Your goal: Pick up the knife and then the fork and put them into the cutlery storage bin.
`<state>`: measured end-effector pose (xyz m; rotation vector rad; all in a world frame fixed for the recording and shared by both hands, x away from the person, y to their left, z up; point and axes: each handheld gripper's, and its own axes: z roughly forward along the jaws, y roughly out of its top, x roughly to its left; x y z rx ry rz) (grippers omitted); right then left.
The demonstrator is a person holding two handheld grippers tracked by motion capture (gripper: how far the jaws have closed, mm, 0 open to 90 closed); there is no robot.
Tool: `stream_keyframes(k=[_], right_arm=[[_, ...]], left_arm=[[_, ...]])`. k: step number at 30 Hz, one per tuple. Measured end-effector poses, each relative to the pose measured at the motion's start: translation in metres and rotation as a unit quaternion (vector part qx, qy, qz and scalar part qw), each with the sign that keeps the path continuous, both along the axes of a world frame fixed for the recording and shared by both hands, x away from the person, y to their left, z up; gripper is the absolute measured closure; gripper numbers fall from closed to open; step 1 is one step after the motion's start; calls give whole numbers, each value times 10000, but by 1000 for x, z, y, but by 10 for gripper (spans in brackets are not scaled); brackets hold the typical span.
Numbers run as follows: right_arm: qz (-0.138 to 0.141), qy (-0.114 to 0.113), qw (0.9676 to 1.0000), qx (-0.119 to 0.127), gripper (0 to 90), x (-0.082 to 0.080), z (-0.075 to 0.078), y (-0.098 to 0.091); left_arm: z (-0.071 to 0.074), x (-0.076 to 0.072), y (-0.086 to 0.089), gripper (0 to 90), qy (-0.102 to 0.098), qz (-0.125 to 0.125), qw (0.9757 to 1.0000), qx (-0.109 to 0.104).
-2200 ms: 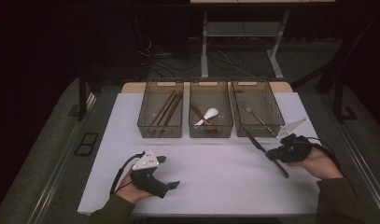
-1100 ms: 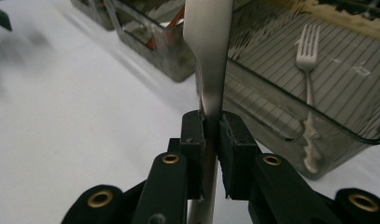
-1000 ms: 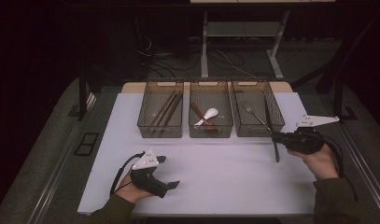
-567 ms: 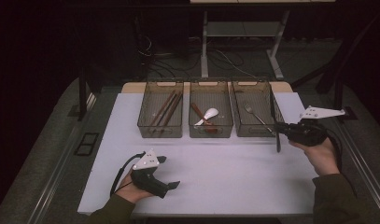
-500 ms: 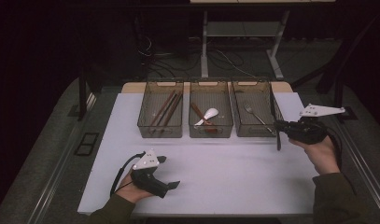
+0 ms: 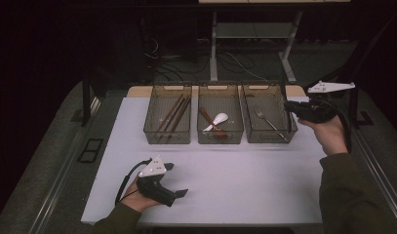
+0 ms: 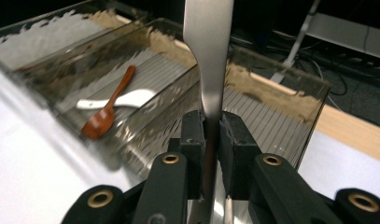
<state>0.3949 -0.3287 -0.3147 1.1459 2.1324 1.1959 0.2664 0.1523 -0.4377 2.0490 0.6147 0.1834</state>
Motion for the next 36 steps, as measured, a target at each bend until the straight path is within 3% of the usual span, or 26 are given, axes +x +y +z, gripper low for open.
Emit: stream_keyframes(k=[7,15,28,33,36], right_arm=[[-277,157,9994,-155,805,29,-7,11],[-576,512,9963,-371,804,50,-35,14],[-624,955,9898,-853,804,58,-63,20],[-607,1227,9858,-968,803,59,-73,14],[-608,1286,9852,-952,803,59,-74,12]], left_arm=[[0,0,1,0,-26,-60,10000,34],[1,0,1,0,-7,-51,10000,10],[0,0,0,0,-4,-66,10000,3],[0,0,0,0,5,-62,10000,4],[0,0,0,0,8,-60,10000,4]])
